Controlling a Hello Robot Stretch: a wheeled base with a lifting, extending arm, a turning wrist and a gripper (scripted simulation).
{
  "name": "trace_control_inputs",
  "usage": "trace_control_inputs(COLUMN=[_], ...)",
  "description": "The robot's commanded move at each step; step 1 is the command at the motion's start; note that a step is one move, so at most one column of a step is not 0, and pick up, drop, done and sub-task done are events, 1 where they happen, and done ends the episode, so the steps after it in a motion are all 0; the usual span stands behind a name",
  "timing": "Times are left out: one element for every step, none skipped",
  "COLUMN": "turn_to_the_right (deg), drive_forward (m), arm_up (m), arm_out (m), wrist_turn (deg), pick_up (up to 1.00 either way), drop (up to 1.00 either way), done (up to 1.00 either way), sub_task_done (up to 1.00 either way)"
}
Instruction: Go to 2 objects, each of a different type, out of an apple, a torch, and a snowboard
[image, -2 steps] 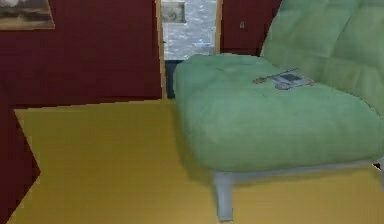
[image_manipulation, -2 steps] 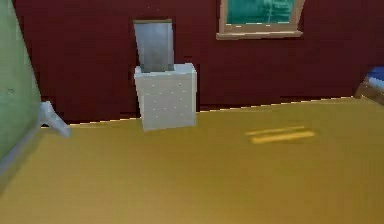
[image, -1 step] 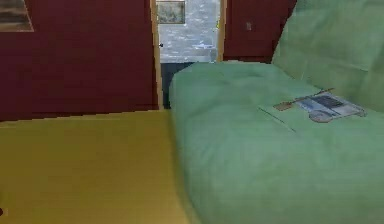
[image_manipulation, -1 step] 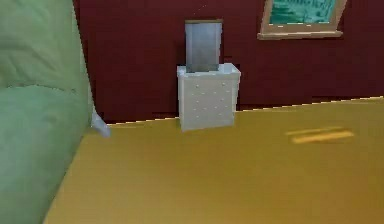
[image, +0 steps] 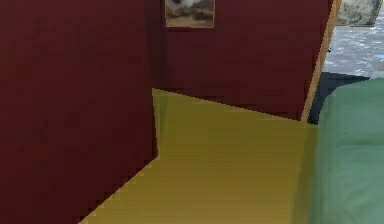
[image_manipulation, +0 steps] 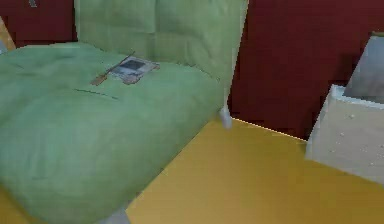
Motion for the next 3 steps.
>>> trace_control_inputs(turn_to_the_right=[0.0, 24.0, 0.0], drive_forward=[0.7, 0.0, 1.0], arm_up=[0.0, 0.0, 0.0], arm_out=[0.0, 0.0, 0.0], wrist_turn=[0.0, 0.0, 0.0], pick_up=[0.0, 0.0, 0.0], drop=[0.0, 0.0, 0.0], done=[0.0, 0.0, 0.0], sub_task_done=[0.0, 0.0, 0.0])
